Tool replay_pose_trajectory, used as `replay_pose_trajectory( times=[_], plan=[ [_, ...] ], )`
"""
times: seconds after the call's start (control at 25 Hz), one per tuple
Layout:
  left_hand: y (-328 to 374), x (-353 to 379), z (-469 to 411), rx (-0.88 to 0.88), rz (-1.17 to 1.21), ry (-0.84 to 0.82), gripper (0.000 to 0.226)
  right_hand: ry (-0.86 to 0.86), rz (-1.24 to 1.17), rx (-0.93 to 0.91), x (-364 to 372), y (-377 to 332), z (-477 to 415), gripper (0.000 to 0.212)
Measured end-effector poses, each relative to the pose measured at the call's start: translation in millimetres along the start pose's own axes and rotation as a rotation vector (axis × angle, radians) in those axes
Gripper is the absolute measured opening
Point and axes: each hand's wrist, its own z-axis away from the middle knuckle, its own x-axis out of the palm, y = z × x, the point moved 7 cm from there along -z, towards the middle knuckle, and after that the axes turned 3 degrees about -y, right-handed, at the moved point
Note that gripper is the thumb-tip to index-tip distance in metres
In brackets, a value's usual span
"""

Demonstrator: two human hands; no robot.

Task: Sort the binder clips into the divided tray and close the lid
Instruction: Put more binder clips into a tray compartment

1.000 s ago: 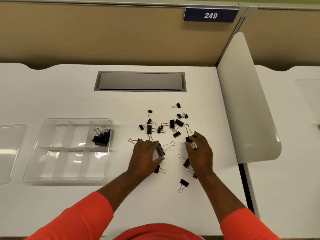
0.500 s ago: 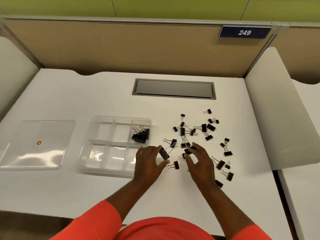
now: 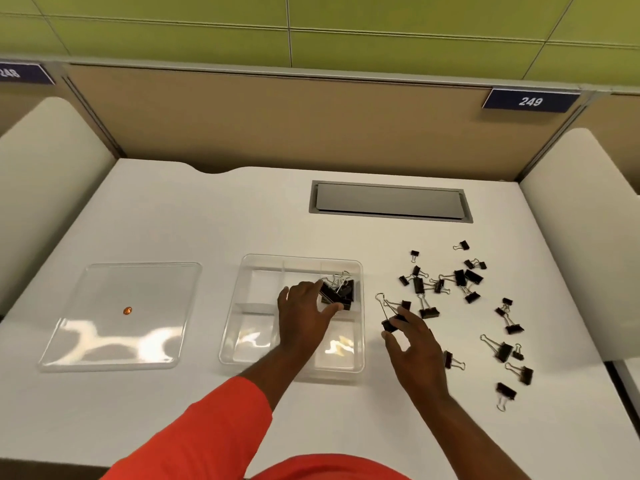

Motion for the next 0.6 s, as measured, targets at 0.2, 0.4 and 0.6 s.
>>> replay_pose_trajectory(
  times=[0.2,0.4,0.6],
  plan=[
    [-4,11,-16,0.003,-0.002,-0.199,0.072,0.045,0.024,0.034,20,-16,-5,0.023],
    [-13,14,-11,0.204,-0.067,-0.203,0.046,0.040,0.074,0.034,38,-38,-12,0.022],
    [-20,10,-5,0.245,-0.117,-0.239,0.063,-0.026,0.120,-0.021,67,-55,-31,0.024]
  ],
)
